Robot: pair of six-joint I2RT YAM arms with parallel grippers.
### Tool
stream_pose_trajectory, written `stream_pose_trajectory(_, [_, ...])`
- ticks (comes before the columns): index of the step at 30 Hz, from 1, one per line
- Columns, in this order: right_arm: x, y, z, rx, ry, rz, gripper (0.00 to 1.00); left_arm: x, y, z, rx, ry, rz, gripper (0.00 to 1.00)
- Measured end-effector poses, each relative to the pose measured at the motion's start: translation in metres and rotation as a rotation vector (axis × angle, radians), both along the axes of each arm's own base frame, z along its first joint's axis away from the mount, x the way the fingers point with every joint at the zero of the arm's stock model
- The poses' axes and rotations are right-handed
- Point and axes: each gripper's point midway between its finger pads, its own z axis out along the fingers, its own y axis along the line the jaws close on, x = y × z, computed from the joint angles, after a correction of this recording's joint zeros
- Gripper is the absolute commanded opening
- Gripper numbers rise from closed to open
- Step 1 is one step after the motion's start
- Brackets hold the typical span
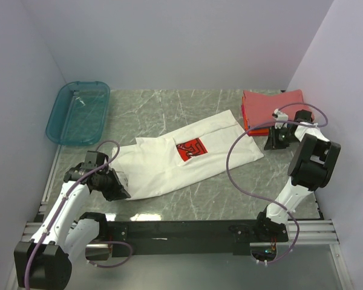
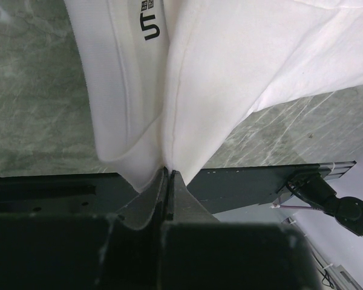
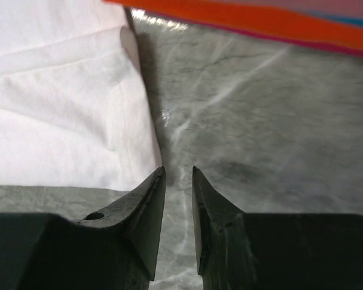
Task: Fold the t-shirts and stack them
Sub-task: Fold the tshirt
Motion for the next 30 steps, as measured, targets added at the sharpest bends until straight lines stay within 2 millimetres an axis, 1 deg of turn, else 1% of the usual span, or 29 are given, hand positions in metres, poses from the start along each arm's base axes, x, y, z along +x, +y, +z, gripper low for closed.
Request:
stream_pose_trajectory(3, [0.007,-0.009,0.018,-0.037,-0.053,-0.027,0.32,0.0,0.0,0.001,0.0,-0.006,0.0,0.01])
stream_pose_trajectory(4, [0.008,-0.01,0.02,-0.038,-0.058,-0.029,0.32,0.0,0.0,0.001,-0.001,-0.008,0.0,0.01])
stream_pose_trajectory(6, [0.011,-0.009,0.025,-0.03,-0.069,-0.023,0.32,0.0,0.0,0.001,-0.001,-0.01,0.0,0.01])
stream_pose_trajectory(9, [0.01,-0.002,0.027,0.008,-0.06,0.002,0.33,0.0,0.0,0.001,-0.001,-0.012,0.0,0.0])
stream_pose_trajectory(12, [0.008,0.006,0.018,0.049,-0.029,0.029,0.34,0.001,0.0,0.003,-0.002,-0.02,0.0,0.0])
stream_pose_trajectory(17, [-0.005,0.018,-0.008,0.116,0.063,0.057,0.35,0.0,0.0,0.003,-0.003,-0.023,0.003,0.01])
stream_pose_trajectory(19, [-0.009,0.023,-0.016,0.139,0.092,0.067,0.35,0.0,0.0,0.003,-0.004,-0.024,0.003,0.0])
stream_pose_trajectory(25, [-0.011,0.033,-0.016,0.172,0.101,0.101,0.35,0.0,0.0,0.003,-0.005,-0.021,0.009,0.0])
stream_pose_trajectory(30, [-0.011,0.035,-0.016,0.176,0.102,0.109,0.31,0.001,0.0,0.003,-0.006,-0.019,0.013,0.0])
